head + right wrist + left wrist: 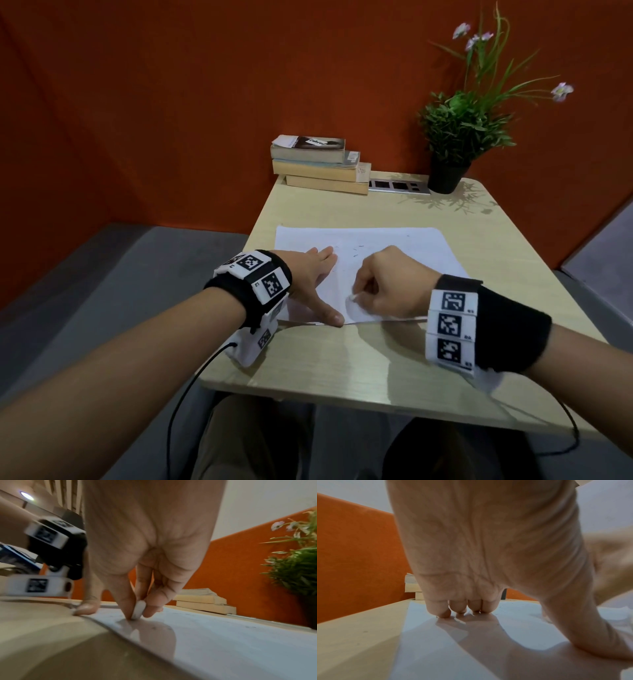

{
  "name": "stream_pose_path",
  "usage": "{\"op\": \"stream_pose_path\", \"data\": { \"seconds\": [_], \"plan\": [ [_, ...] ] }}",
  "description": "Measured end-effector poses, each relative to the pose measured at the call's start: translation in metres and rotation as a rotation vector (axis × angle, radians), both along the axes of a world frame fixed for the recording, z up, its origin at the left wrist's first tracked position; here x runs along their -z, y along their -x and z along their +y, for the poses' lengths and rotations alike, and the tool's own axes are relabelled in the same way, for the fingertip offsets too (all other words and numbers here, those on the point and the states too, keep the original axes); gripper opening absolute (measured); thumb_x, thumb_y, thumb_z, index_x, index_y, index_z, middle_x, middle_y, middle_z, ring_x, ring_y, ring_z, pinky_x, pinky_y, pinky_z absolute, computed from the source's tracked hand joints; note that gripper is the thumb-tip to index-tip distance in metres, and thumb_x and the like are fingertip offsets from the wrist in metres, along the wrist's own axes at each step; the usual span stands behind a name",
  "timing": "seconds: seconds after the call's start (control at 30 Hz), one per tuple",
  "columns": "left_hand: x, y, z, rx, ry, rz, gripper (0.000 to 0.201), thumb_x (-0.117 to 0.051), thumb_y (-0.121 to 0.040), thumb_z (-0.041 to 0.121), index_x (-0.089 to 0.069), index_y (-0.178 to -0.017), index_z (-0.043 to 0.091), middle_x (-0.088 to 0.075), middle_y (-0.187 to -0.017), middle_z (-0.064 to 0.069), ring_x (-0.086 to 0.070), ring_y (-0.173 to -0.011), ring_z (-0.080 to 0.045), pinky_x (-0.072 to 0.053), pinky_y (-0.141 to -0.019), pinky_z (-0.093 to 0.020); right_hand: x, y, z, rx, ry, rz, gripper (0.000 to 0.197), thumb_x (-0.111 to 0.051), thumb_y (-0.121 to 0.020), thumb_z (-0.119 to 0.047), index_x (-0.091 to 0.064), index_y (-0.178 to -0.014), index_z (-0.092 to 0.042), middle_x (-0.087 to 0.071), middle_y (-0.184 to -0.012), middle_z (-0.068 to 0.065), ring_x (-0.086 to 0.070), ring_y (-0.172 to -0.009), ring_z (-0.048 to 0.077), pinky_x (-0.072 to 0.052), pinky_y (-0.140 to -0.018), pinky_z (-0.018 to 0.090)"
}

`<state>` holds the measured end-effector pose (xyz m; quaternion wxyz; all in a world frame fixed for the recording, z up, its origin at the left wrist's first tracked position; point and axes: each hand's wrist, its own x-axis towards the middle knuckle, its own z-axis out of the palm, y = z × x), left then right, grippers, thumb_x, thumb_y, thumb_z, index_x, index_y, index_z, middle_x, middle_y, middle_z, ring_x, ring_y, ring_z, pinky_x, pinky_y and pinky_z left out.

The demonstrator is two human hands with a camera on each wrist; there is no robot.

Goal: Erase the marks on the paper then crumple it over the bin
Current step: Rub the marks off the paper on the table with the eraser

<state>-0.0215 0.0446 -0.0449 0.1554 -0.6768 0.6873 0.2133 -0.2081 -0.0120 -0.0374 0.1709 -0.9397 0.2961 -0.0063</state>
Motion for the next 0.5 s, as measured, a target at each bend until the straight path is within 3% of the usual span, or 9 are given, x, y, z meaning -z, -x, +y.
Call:
{"op": "stream_pose_path", "data": {
  "seconds": [0.1,0.23,0.4,0.5],
  "plan": [
    [-0.001,0.003,-0.001,-0.006,0.012,-0.005,0.122,-0.065,-0.071,0.081,-0.012,-0.157,0.013,0.015,-0.167,0.008,0.004,-0.154,-0.014,-0.025,-0.120,-0.049,-0.001,-0.005,-0.020,0.090,0.044,0.006,0.013,-0.067,-0.083,-0.019,-0.079,-0.087,-0.014,-0.074,-0.084,-0.004,-0.066,-0.078,0.012,-0.057,-0.075,0.026],
    [-0.004,0.007,0.000,0.015,0.005,-0.042,0.125,-0.063,-0.074,0.079,0.005,-0.160,0.019,0.016,-0.167,0.005,0.003,-0.154,-0.016,-0.022,-0.121,-0.048,0.002,-0.005,-0.022,0.149,0.039,-0.006,0.012,-0.065,-0.081,-0.017,-0.077,-0.079,-0.015,-0.072,-0.079,-0.004,-0.068,-0.075,0.014,-0.061,-0.075,0.033],
    [-0.001,0.005,-0.001,-0.008,-0.007,-0.024,0.131,-0.063,-0.072,0.080,0.014,-0.159,0.019,0.022,-0.165,0.008,0.010,-0.154,-0.013,-0.016,-0.124,-0.043,0.000,0.001,0.014,-0.013,-0.056,0.012,0.014,-0.069,-0.083,-0.026,-0.079,-0.084,-0.016,-0.074,-0.082,-0.006,-0.067,-0.074,0.005,-0.056,-0.070,0.021],
    [0.001,0.002,-0.001,-0.018,-0.008,0.003,0.133,-0.064,-0.070,0.082,0.013,-0.159,0.020,0.022,-0.165,0.010,0.011,-0.153,-0.010,-0.015,-0.124,-0.043,-0.003,-0.004,0.001,-0.004,-0.016,0.033,0.013,-0.068,-0.083,-0.022,-0.079,-0.083,-0.015,-0.075,-0.082,-0.005,-0.067,-0.075,0.007,-0.056,-0.072,0.021]
  ]
}}
